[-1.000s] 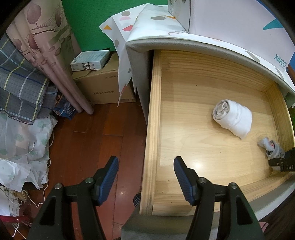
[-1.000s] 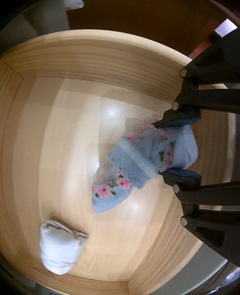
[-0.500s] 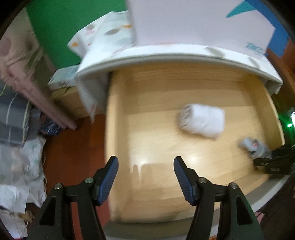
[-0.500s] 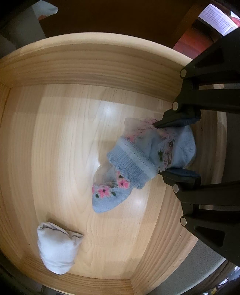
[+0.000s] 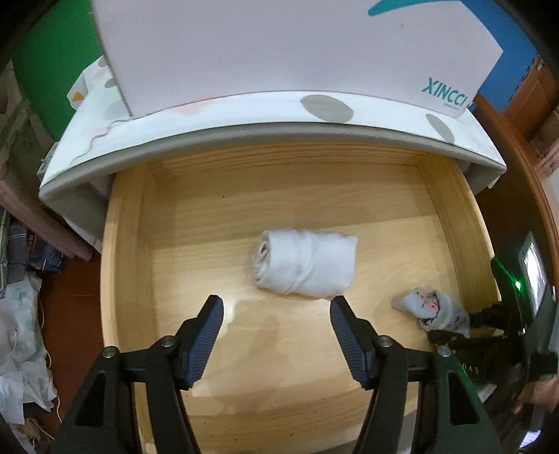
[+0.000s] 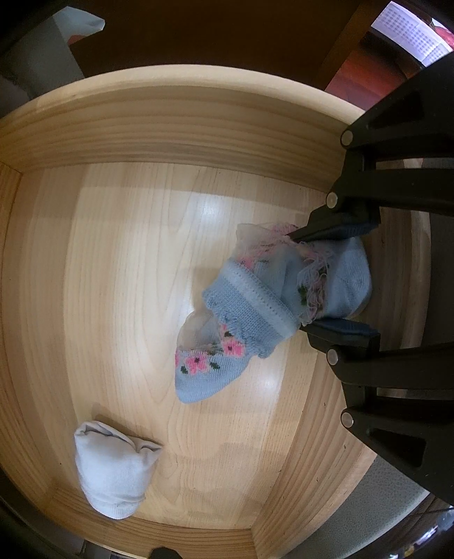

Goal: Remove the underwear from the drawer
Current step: 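Lower the left gripper toward the white rolled underwear while the right holds the floral bundle, then close the left gripper on the white rolled underwear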

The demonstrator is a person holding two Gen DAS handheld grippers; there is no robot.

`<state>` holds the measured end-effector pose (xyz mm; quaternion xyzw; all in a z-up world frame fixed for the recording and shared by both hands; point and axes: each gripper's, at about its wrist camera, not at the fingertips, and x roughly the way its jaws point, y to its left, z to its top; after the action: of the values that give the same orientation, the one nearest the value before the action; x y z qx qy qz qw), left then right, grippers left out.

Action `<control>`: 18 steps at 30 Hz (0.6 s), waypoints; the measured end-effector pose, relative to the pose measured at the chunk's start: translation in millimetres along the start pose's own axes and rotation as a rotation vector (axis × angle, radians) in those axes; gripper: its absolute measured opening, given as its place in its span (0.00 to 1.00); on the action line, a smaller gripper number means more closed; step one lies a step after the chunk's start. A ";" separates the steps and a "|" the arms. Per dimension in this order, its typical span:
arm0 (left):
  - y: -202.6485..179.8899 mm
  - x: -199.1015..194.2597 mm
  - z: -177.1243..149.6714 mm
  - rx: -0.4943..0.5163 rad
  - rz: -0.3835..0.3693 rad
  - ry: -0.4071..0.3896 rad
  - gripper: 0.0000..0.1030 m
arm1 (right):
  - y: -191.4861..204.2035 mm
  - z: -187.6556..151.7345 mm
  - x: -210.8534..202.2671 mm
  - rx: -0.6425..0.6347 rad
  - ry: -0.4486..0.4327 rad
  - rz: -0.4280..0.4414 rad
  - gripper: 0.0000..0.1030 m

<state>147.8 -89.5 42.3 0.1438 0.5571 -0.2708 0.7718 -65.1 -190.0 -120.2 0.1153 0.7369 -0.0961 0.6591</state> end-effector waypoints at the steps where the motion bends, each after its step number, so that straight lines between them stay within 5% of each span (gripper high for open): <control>1: -1.0 2.9 2.6 -0.004 -0.007 0.005 0.65 | 0.2 0.8 -0.2 0.000 0.000 0.000 0.35; 18: -9.2 23.4 16.6 0.005 -0.025 0.035 0.66 | -1.7 6.5 -6.9 -0.001 0.000 -0.001 0.36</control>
<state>160.9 -111.8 26.7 0.1433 0.5715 -0.2793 0.7582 -58.7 -193.9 -114.2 0.1146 0.7370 -0.0961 0.6591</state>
